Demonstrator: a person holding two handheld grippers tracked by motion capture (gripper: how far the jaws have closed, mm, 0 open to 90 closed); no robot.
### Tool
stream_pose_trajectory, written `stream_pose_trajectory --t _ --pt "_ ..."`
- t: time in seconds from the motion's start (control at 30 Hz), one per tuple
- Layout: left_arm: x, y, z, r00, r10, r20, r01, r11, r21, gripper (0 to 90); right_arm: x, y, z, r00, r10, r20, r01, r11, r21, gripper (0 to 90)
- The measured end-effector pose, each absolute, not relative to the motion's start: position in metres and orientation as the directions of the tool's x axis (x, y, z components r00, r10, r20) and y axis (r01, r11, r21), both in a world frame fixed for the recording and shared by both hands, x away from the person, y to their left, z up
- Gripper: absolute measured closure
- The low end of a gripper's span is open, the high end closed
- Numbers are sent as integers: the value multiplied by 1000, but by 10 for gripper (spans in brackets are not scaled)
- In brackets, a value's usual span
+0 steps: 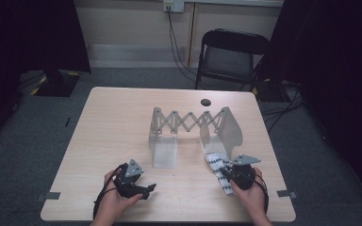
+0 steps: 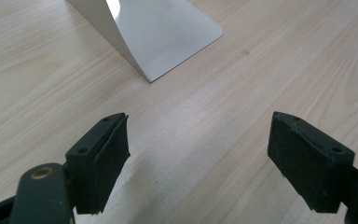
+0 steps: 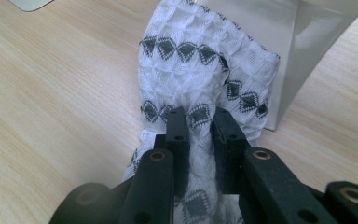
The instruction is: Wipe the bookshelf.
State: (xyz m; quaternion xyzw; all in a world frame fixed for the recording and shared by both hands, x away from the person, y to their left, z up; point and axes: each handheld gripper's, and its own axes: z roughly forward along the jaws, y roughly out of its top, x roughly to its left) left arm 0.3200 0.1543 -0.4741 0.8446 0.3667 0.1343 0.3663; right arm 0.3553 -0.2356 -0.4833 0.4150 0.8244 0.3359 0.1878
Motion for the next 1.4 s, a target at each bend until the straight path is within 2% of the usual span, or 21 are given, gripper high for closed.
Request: stream_pose_trajectory --t 0.7,0.93,1.17,1.4 --pt "321 154 -473 698 715 -44 513 -456 727 193 333 -285 -466 -547 837 -2 580 380 721 789" --pt "321 154 -472 694 719 -47 513 -447 733 192 329 -305 -467 -490 872 10 610 334 718 790" --pt "322 152 -474 702 711 -36 509 -466 723 192 344 -318 -465 -419 908 -2 615 285 735 790" --pt "322 152 -474 700 714 -40 512 -462 724 190 374 -303 -469 -395 918 28 623 246 742 789"
